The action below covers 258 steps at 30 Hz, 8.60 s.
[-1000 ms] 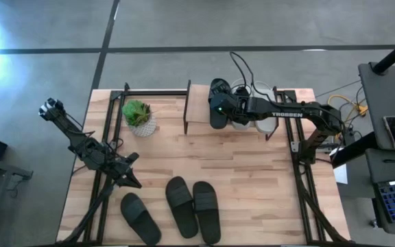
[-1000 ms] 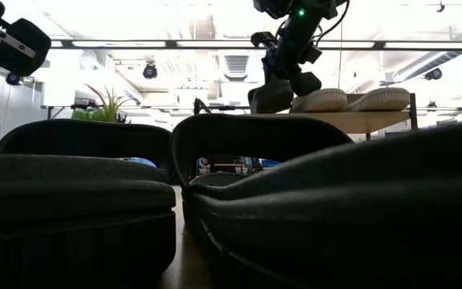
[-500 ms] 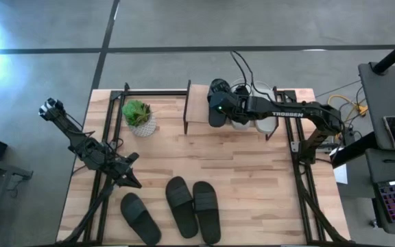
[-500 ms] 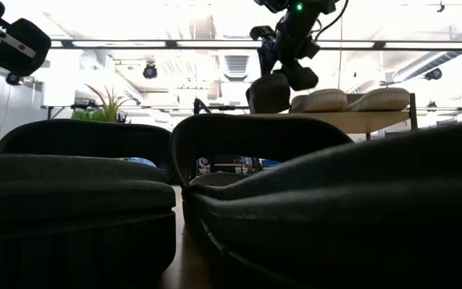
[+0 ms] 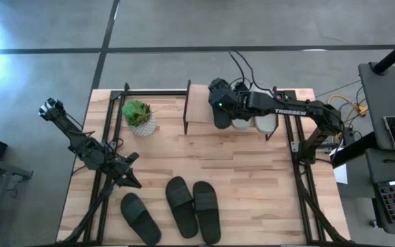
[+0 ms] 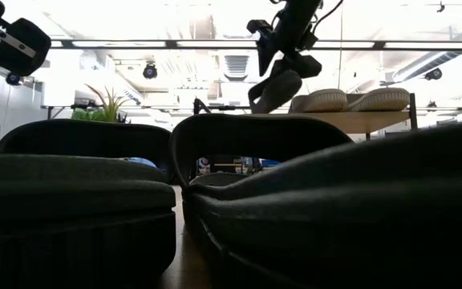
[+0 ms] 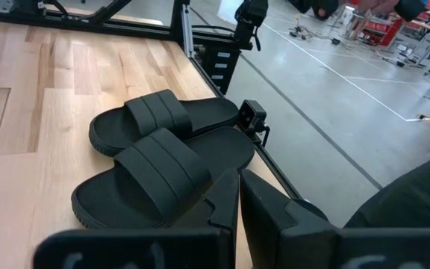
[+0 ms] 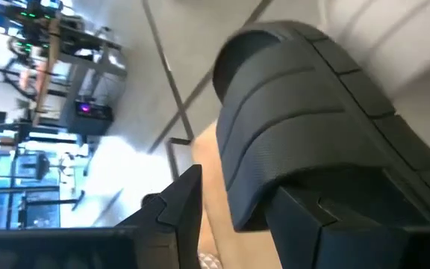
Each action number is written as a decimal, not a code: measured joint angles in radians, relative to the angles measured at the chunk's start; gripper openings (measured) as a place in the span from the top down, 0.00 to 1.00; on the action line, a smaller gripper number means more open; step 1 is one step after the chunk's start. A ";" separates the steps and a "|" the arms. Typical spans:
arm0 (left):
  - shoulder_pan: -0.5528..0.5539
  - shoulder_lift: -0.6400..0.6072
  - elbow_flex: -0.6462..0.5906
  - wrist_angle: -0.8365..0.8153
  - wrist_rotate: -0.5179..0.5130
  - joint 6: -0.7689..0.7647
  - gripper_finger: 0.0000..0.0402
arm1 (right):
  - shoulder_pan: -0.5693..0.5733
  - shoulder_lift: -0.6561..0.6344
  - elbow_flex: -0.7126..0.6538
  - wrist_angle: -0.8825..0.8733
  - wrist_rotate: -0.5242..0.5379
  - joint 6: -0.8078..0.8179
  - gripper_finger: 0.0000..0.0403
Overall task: Pick and place slides into the shelf
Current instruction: Put the black slipper under the shelf
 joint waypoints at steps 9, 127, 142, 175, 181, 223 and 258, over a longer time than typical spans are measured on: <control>0.000 -0.015 0.000 0.000 0.000 0.000 1.00 | 0.000 0.000 -0.044 0.063 0.019 0.082 0.68; 0.000 -0.214 0.031 -0.265 -0.045 -0.052 1.00 | -0.032 0.137 0.095 -0.184 0.051 0.370 0.74; 0.000 -0.218 0.031 -0.264 -0.049 -0.053 1.00 | -0.068 0.187 0.072 -0.019 0.082 0.301 0.85; 0.000 -0.241 0.031 -0.280 -0.049 -0.051 1.00 | 0.469 0.288 0.384 -0.263 0.309 0.487 0.98; 0.000 -0.241 0.031 -0.279 -0.049 -0.053 1.00 | 0.486 0.408 0.420 -0.245 0.228 0.486 0.97; 0.000 -0.241 0.031 -0.288 -0.040 -0.108 1.00 | 0.368 0.361 -0.112 -0.027 0.060 0.457 0.67; 0.000 -0.240 0.031 -0.282 -0.055 -0.105 1.00 | 0.443 0.531 0.225 -0.203 -0.295 0.317 0.96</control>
